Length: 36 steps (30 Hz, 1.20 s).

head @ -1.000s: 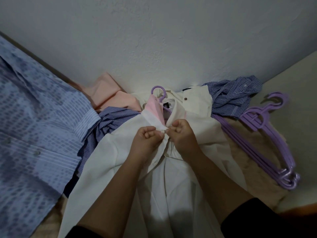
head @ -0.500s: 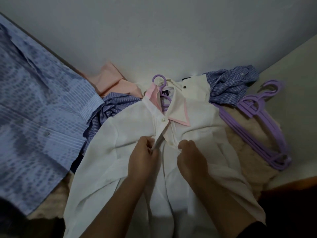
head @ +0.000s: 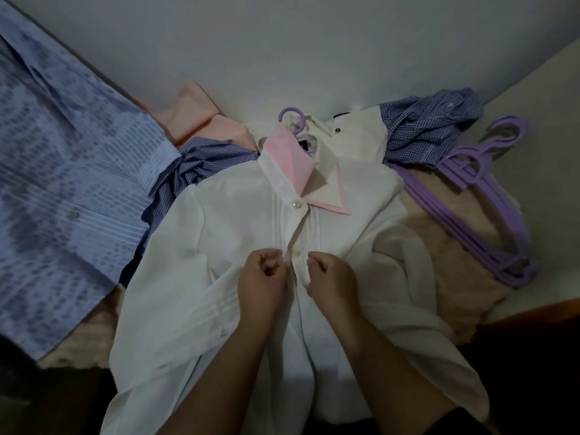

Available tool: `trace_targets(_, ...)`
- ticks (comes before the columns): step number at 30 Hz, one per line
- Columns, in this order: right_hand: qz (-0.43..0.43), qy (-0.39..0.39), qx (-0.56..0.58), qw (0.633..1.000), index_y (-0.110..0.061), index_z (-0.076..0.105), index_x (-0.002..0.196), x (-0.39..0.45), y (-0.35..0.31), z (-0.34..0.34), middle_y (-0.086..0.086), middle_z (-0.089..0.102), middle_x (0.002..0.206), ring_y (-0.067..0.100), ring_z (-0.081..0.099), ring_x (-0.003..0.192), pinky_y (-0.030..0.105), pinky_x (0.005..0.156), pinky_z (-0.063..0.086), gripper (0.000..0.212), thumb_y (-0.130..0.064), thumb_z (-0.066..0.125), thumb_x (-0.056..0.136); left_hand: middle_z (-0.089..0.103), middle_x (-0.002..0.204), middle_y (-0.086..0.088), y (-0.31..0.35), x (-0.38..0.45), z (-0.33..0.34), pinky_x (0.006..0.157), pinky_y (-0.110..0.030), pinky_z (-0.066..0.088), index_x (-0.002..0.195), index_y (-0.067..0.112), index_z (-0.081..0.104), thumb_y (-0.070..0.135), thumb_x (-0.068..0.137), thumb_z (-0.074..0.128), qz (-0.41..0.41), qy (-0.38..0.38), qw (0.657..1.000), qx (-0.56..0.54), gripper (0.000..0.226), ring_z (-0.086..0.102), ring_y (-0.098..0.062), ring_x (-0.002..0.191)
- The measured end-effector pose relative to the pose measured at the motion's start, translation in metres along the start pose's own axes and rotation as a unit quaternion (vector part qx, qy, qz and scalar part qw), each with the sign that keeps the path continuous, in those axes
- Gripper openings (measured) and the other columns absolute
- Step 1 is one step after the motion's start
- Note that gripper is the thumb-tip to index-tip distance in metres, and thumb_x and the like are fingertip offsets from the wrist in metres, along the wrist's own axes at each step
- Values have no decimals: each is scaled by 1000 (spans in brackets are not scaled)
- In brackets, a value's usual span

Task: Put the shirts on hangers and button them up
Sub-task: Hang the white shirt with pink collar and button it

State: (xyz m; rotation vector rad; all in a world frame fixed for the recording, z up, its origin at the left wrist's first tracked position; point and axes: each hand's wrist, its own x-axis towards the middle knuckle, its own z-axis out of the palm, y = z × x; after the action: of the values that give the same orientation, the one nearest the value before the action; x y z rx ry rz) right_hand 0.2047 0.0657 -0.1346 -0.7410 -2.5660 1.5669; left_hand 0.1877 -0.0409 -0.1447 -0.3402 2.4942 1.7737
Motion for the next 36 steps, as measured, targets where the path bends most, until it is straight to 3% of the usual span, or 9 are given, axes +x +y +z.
trace_targets(2, -8, -29, -14, 999, -6, 68, 89, 11, -5, 2, 7, 63, 83, 23, 61, 77, 37, 75, 53, 22, -15, 48, 94, 68, 90, 9, 2, 3, 0, 79, -34, 57, 102, 26, 57, 13, 86, 66, -5, 2, 1000, -13, 23, 66, -7, 82)
trace_targets(5, 32, -74, 27, 996, 0, 67, 102, 19, -9, 5, 15, 67, 92, 29, 63, 77, 37, 69, 54, 23, -16, 52, 94, 69, 82, 5, 2, 8, -1, 70, -29, 56, 104, 21, 59, 14, 86, 66, -24, 0, 999, -46, 21, 64, -9, 70)
trace_targets(9, 69, -102, 42, 992, -9, 69, 92, 26, -14, 5, 6, 62, 77, 16, 54, 54, 17, 44, 42, 10, -11, 59, 91, 66, 75, 5, 5, 11, -4, 57, -10, 47, 106, 19, 59, 18, 86, 68, -19, -3, 998, -60, 22, 59, 2, 57)
trace_targets(13, 106, -96, 89, 986, -19, 58, 69, 26, -19, 7, 7, 58, 63, 17, 52, 48, 27, 53, 46, 22, -16, 59, 91, 64, 73, 2, 7, 12, -4, 57, -10, 45, 109, 15, 57, 15, 86, 68, -22, -13, 996, -84, 26, 57, 2, 55)
trace_targets(16, 130, -103, 145, 976, -8, 58, 75, 20, -26, 2, 13, 55, 65, 17, 48, 45, 25, 48, 42, 17, -13, 56, 91, 64, 71, 2, 10, 10, -5, 59, -9, 45, 109, 15, 57, 15, 86, 67, -16, -3, 996, -86, 25, 58, 2, 56)
trace_targets(20, 133, -115, 198, 964, -9, 60, 74, 17, -29, -3, 10, 58, 69, 21, 58, 62, 36, 65, 53, 18, -8, 53, 91, 63, 70, 8, 17, 5, -5, 60, -3, 42, 104, 20, 56, 14, 85, 67, 15, 17, 998, -56, 23, 57, 10, 58)
trace_targets(27, 64, -98, 159, 980, -17, 61, 68, 19, -23, -10, 2, 60, 62, 11, 56, 58, 18, 53, 43, 24, -8, 55, 90, 60, 58, 9, 19, 1, -5, 68, -27, 50, 99, 27, 57, 15, 89, 58, 2, -28, 995, -96, 16, 57, -6, 57)
trace_targets(30, 8, -60, 150, 987, -13, 62, 80, 16, -23, -9, 3, 64, 72, 11, 61, 63, 16, 55, 49, 15, -2, 56, 89, 63, 62, 11, 23, 0, -6, 64, -15, 50, 101, 21, 57, 8, 87, 63, 9, -39, 992, -122, 21, 60, -1, 59)
trace_targets(36, -177, -47, -26, 983, -12, 66, 117, 5, -18, -9, 3, 69, 110, 15, 65, 95, 24, 88, 50, 28, -9, 50, 94, 71, 81, 1, 24, -1, -5, 63, -11, 50, 98, 17, 59, 7, 85, 66, 20, -36, 992, -123, 19, 67, -2, 69)
